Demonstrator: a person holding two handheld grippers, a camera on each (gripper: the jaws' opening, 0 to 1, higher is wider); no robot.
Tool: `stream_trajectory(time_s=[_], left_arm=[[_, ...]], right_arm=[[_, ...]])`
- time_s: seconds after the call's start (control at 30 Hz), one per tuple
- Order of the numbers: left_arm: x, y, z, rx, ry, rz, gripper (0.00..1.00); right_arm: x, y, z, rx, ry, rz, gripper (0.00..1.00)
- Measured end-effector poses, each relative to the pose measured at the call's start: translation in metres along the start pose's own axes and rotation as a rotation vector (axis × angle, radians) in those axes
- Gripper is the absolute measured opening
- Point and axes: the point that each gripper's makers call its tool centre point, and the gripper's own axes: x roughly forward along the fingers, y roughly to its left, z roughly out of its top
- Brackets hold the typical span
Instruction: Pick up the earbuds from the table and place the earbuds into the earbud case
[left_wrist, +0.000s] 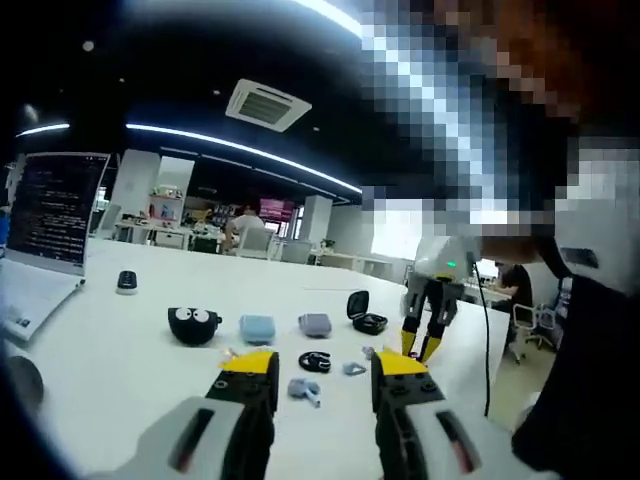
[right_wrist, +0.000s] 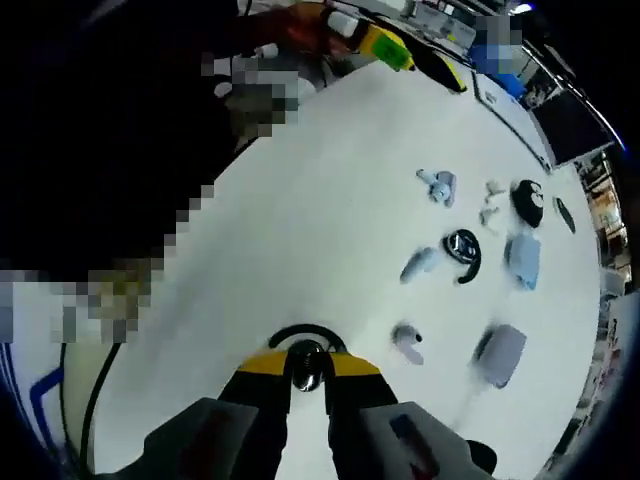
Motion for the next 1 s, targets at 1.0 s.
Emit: stream_trajectory(time_s=[1.0], left_arm=[[0.105, -0.051, 0.022, 0.027, 0.116, -0.342, 0.41]], right_arm=[[-0.12, -0.026, -0.099, 1.087, -0.774, -0.822, 0.12]])
